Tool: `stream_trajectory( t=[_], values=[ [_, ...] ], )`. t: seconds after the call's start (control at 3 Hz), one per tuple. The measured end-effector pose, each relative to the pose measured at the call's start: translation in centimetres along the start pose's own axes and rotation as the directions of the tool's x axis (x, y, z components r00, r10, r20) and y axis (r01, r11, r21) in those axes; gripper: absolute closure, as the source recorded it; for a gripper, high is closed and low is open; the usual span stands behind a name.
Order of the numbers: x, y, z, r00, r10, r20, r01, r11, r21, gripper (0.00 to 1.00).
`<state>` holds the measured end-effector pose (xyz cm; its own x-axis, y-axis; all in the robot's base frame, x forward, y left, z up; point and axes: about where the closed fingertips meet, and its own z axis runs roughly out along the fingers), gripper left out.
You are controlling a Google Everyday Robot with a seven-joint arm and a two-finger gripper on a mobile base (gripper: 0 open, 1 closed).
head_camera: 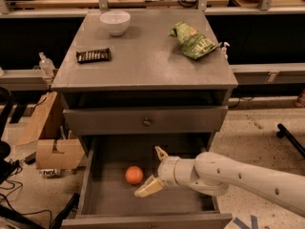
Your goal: Pick orange from middle drawer and place on counter
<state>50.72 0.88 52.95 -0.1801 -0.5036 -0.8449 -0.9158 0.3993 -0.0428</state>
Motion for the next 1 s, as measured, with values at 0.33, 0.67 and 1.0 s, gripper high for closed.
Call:
stream_trajectory(
  t=[0.33,0.67,1.0],
  values=[
    [1.8,-0.4,4.2,0.999,0.035,0.025,-0.035,0.9993,0.010,0.00],
    [4.3,-1.3,8.4,0.996,0.079,0.040,-0.080,0.9968,0.010,0.00],
    [5.5,-1.7,10.5,0.995,0.092,0.031,-0.092,0.9958,0.001,0.00]
  ],
)
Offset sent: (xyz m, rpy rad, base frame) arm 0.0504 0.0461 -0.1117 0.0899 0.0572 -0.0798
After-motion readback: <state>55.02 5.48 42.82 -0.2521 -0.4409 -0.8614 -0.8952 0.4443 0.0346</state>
